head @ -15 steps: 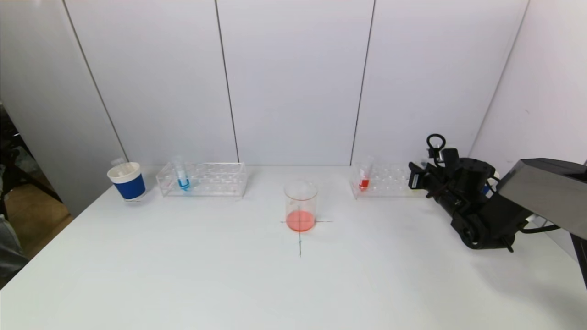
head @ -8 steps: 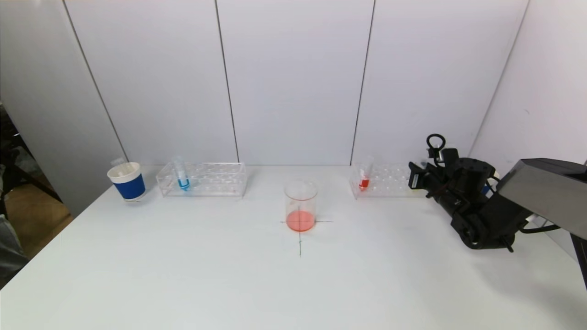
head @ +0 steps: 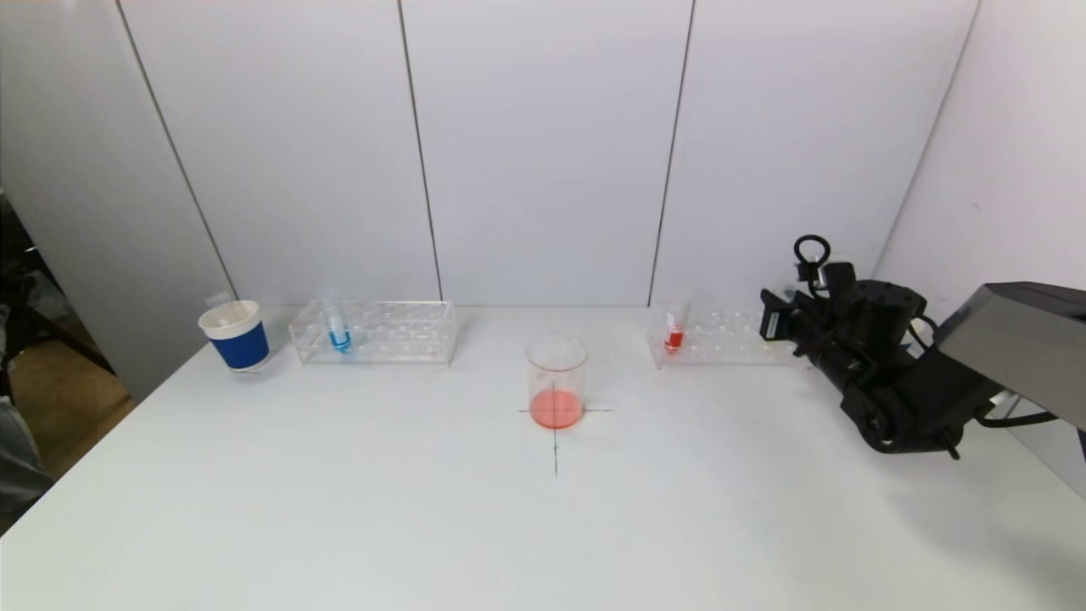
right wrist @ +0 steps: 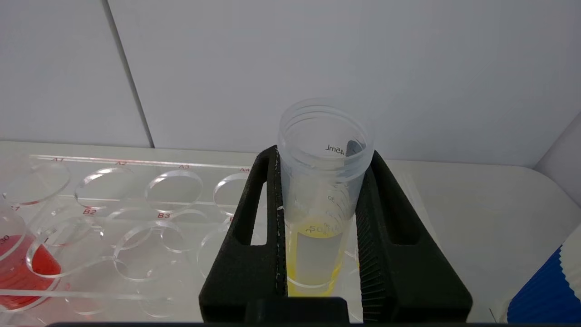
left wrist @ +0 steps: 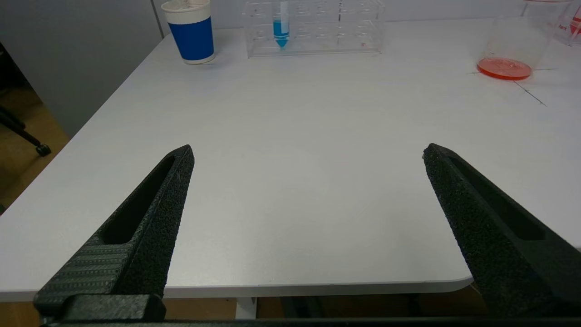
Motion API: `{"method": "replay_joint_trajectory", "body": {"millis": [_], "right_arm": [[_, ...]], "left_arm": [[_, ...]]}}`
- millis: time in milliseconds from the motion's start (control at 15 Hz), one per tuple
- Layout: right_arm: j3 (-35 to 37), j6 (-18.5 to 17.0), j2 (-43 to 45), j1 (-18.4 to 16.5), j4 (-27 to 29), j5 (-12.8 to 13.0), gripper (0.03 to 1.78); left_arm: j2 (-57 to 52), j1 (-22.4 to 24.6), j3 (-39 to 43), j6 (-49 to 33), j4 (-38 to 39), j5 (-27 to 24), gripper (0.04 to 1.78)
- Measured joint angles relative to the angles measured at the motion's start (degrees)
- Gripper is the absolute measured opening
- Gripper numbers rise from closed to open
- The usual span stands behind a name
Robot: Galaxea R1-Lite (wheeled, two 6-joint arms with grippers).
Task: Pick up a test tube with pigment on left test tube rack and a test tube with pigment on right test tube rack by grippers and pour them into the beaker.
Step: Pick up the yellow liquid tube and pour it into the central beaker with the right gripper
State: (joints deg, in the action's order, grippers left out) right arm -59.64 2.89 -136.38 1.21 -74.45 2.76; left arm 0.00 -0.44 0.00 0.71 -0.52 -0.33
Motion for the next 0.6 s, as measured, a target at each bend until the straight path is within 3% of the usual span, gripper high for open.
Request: {"method": "replay_joint_trajectory", "body": {"millis": [600], "right_arm": [[-1.2,1.6,11.4,0.1,10.8,0.0,0.5]], "left_arm": [[0.0,0.0,0.0,0.0,0.0,0.0,1.76]]}}
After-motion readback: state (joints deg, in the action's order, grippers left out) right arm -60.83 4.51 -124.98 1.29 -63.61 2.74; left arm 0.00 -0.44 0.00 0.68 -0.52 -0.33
